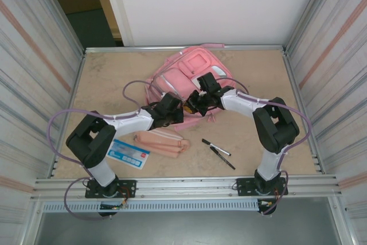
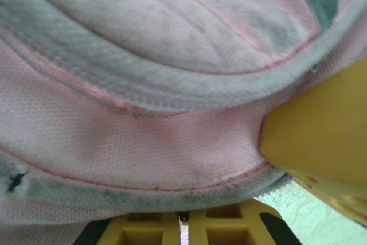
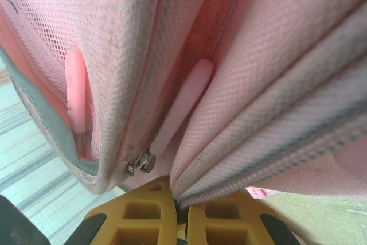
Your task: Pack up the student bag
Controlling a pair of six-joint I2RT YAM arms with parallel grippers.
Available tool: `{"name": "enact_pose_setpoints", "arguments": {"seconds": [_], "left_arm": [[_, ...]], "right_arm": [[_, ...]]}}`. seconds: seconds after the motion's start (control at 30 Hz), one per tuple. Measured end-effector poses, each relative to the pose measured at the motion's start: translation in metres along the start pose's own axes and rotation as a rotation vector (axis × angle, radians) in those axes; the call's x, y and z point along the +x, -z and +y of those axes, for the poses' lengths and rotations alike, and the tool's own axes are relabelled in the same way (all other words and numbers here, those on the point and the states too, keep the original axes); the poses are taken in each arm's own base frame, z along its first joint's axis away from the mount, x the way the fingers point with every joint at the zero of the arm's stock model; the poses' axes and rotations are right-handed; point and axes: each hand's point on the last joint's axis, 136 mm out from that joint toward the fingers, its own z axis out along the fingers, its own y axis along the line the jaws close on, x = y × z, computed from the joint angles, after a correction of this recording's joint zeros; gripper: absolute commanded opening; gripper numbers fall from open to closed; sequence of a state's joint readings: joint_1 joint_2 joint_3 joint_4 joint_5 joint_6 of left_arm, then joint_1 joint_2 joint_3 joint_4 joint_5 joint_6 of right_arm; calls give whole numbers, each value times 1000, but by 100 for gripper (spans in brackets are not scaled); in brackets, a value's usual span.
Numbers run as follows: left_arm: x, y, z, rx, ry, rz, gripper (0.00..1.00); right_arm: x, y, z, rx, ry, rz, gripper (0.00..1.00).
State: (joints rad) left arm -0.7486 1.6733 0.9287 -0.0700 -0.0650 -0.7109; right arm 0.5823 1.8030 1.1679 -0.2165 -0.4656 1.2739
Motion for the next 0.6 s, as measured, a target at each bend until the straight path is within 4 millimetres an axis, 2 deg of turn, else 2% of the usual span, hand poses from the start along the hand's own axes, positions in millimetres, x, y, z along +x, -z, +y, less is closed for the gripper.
{"name": "enact_pose_setpoints", "arguments": {"seconds": [0.37, 0.5, 0.6], "left_arm": [[-8, 30, 7, 63, -72, -45, 0], [-19, 45, 3, 125, -131, -68, 0], [-29, 48, 10, 169, -147, -95, 0]], "right_arm": [[-7, 16, -1, 12, 53, 18, 0], [-19, 31, 0, 13, 92, 31, 0], [-31, 41, -4, 19, 109, 29, 0]]}}
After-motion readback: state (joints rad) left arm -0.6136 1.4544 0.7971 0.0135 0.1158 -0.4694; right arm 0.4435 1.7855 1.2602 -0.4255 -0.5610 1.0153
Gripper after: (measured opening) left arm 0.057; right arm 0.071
